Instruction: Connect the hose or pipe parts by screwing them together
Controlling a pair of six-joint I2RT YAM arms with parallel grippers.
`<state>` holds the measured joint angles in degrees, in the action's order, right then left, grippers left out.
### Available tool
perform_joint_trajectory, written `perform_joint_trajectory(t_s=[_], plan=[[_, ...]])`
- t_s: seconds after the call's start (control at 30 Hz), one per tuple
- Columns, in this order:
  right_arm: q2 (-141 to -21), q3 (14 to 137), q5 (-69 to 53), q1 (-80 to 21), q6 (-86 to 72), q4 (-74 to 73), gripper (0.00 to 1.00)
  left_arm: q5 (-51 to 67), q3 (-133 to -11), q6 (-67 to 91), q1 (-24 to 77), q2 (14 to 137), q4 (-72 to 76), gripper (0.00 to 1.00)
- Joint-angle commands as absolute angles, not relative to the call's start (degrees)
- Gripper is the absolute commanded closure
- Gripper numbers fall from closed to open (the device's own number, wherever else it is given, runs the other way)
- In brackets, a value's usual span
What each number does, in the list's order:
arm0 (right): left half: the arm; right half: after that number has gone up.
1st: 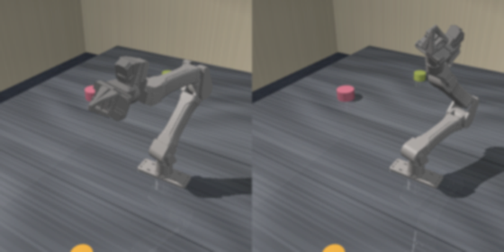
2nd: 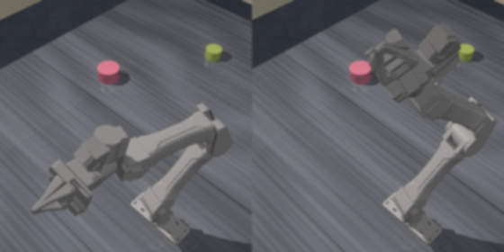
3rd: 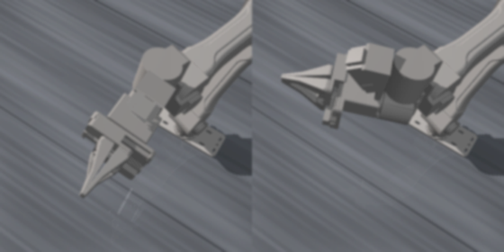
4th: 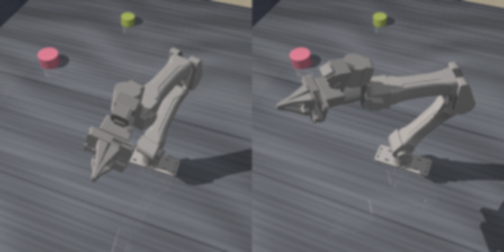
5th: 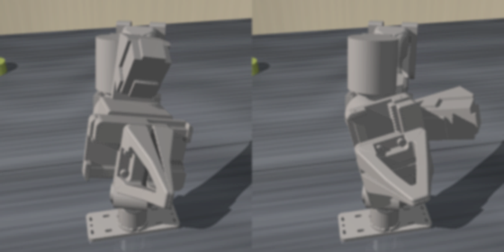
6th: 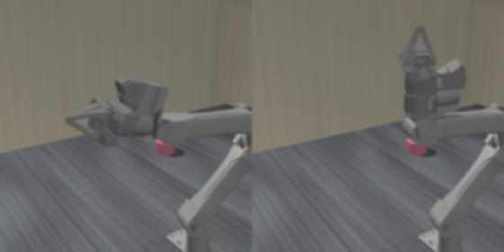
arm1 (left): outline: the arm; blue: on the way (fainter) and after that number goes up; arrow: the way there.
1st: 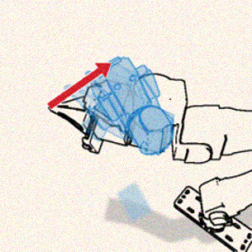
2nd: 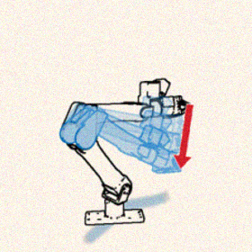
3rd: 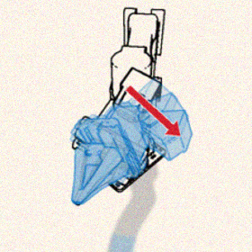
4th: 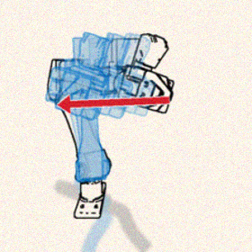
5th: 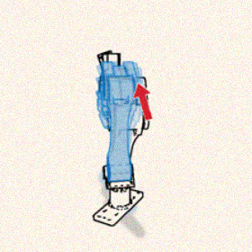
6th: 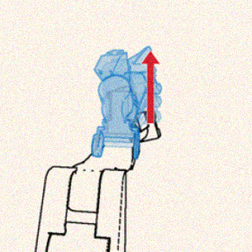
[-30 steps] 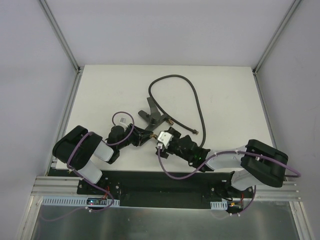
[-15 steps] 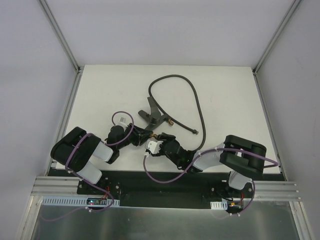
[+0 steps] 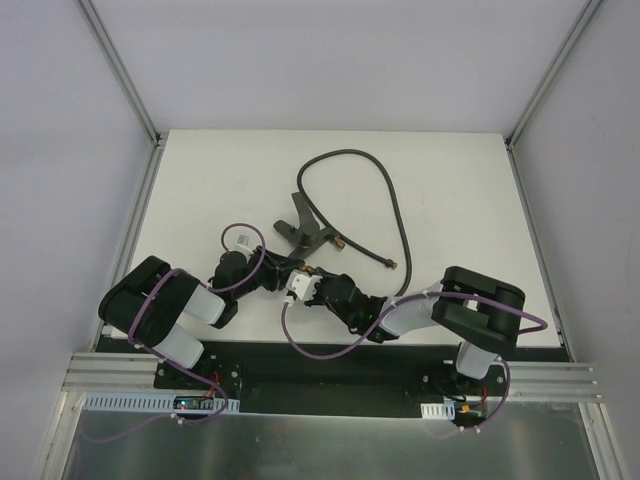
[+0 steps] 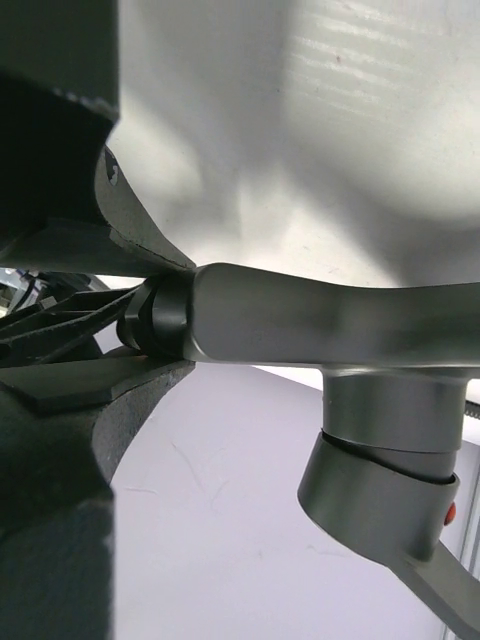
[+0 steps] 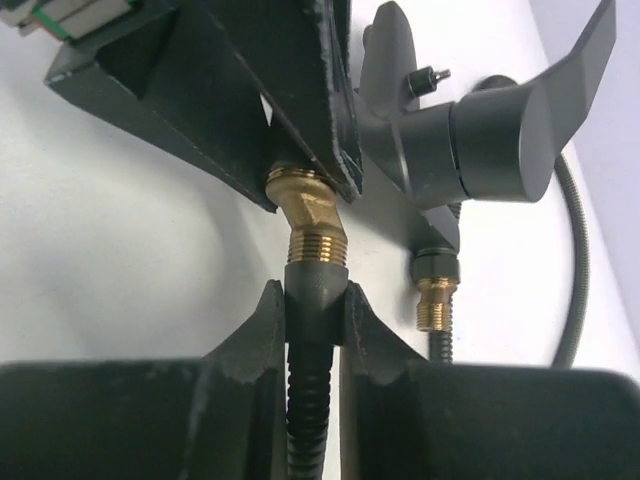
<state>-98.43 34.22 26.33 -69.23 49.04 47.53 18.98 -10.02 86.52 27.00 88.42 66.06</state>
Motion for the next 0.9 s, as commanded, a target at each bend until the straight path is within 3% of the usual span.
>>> perform_joint_trajectory(t_s=[0.0, 0.37, 0.57, 0.77, 0.8, 0.87], plan=[[-97.65, 35.95, 18.47, -66.89, 40.89, 50.01, 0.99, 20.92, -8.62, 89.56, 27.77, 85.61, 74.62, 1.00], [-99.84, 34.45, -16.75, -52.66, 13.90, 58.17, 0.99, 19.34, -5.89, 87.54, 28.39, 86.48, 77.95, 1.00], [-105.46, 34.72, -28.54, -46.68, -2.06, 68.01, 0.99, 18.63, -5.18, 87.63, 28.92, 89.73, 83.58, 1.00], [-111.53, 34.72, -32.60, -42.80, -14.93, 80.85, 0.99, 17.58, -5.01, 87.54, 29.18, 92.46, 86.57, 1.00], [-111.88, 34.72, -32.78, -42.72, -14.94, 80.77, 0.98, 17.49, -5.10, 87.63, 29.18, 92.63, 86.57, 1.00], [-111.36, 33.84, -31.21, -42.54, -14.50, 79.81, 0.85, 17.14, -5.27, 87.80, 29.18, 92.64, 86.49, 1.00]])
